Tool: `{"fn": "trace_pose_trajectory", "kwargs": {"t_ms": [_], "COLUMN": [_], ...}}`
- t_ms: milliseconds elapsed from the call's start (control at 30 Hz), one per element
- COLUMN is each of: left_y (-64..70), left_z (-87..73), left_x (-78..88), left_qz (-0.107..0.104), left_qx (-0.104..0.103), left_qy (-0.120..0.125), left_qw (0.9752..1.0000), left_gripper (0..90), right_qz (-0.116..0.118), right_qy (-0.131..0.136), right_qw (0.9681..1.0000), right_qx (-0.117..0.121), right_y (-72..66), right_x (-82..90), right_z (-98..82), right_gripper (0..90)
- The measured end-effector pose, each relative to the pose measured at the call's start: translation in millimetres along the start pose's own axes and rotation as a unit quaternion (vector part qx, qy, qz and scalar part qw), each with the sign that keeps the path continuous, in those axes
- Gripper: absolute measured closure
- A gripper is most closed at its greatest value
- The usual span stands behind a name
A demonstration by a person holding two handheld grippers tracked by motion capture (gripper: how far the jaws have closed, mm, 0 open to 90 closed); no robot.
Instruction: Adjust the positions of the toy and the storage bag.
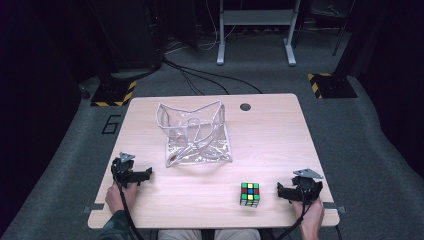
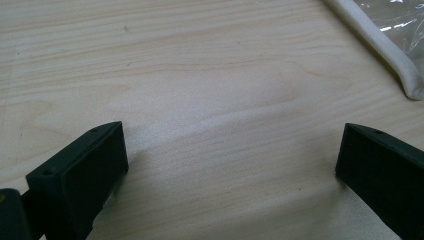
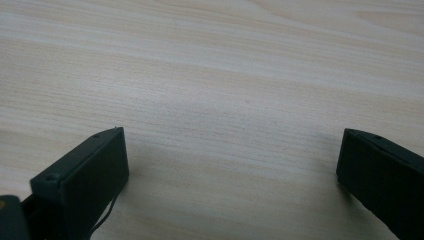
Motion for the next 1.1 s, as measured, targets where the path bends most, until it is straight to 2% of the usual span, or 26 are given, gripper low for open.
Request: {"fn": "trace_pose_trajectory", "kwargs": {"t_ms": [167,267,533,667,933,1100], "left_y": [0.1,0.0,0.1,0.1,0.0,-0.3], "left_z": [0.0,0.0,0.0,-0.1,-0.2,-0.3], "left_x": [0.0,0.1,0.0,0.1,0.2,0.4], "left_qz": [0.000,0.000,0.000,0.000,0.000,0.000], "left_qx": [0.000,0.000,0.001,0.001,0.000,-0.003], "left_qy": [0.000,0.000,0.000,-0.001,-0.001,-0.002], "left_qw": [1.0000,1.0000,1.0000,1.0000,1.0000,1.0000], "left_gripper": [0.2,0.2,0.1,0.2,0.2,0.1], "right_qz": [0.010,0.015,0.025,0.026,0.037,0.049], "right_qy": [0.010,0.004,0.017,0.017,0.028,0.042], "right_qw": [0.9999,0.9999,0.9994,0.9995,0.9989,0.9979], "right_qx": [-0.004,-0.002,-0.016,0.005,0.008,0.009], "right_y": [-3.3,-5.6,-13.0,-20.7,-31.4,-44.7], "right_x": [4.2,5.2,13.4,18.1,27.6,34.8], "right_z": [1.5,0.6,5.6,11.1,18.1,25.2], "right_gripper": [0.0,0.0,0.0,0.0,0.0,0.0]}}
Point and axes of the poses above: each handheld gripper's, and its own axes: x roughly backward along the jaws, z roughly out of its top, y roughly to its right, the point moved 9 cm from there along -x, roughly forward along the jaws, and after that the axes turned 3 degrees about y, right-handed, at the moved point
